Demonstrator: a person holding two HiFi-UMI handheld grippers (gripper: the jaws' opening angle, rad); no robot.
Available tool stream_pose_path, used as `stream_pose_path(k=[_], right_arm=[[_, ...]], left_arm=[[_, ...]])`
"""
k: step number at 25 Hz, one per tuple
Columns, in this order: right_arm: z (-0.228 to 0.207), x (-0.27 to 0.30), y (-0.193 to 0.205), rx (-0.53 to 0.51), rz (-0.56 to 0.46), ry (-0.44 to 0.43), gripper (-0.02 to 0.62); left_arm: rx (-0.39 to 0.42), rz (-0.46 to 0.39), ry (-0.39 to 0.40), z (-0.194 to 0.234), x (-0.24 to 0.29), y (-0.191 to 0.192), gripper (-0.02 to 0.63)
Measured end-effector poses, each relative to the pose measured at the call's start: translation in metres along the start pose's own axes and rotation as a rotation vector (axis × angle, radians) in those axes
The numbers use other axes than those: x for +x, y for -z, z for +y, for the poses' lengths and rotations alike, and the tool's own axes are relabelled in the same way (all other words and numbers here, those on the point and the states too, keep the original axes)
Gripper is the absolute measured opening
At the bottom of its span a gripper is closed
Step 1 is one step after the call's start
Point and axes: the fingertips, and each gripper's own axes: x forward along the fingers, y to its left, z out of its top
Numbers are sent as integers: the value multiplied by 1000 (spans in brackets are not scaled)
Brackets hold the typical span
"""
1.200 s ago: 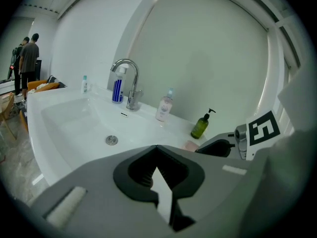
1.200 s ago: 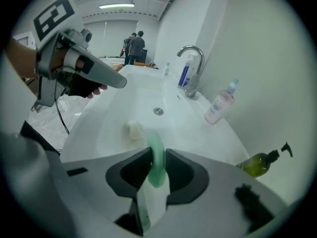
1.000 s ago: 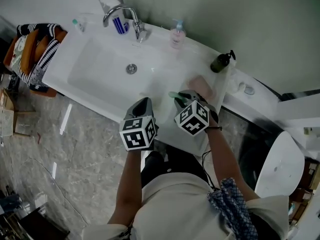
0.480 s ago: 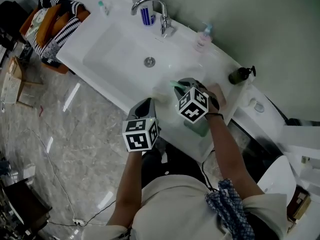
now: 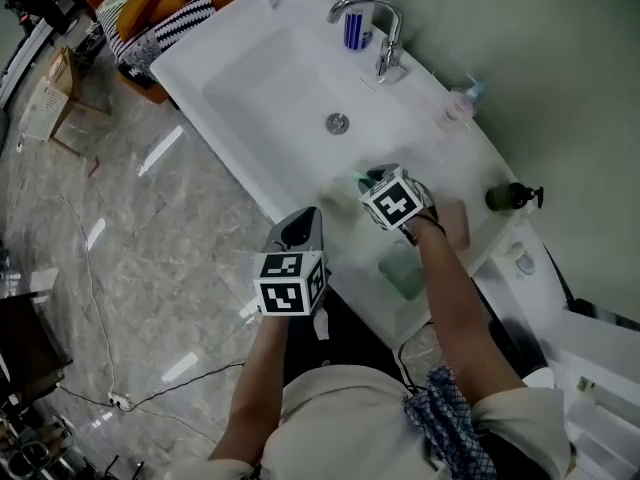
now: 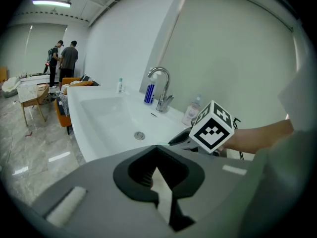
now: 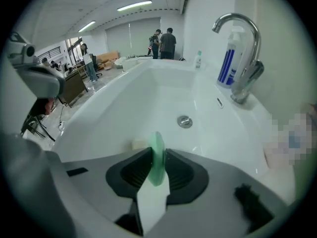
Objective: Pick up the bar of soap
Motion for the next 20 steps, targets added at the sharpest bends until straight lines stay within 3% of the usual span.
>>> stream_pose_path(k=[11, 20], right_arm=[[-7, 51, 24, 346, 83, -214, 98], [-15, 72, 39, 430, 130, -265, 97]], left_arm=[[-31, -40, -14, -4, 6, -7, 8], [-33, -44, -32, -7, 6, -6, 8]])
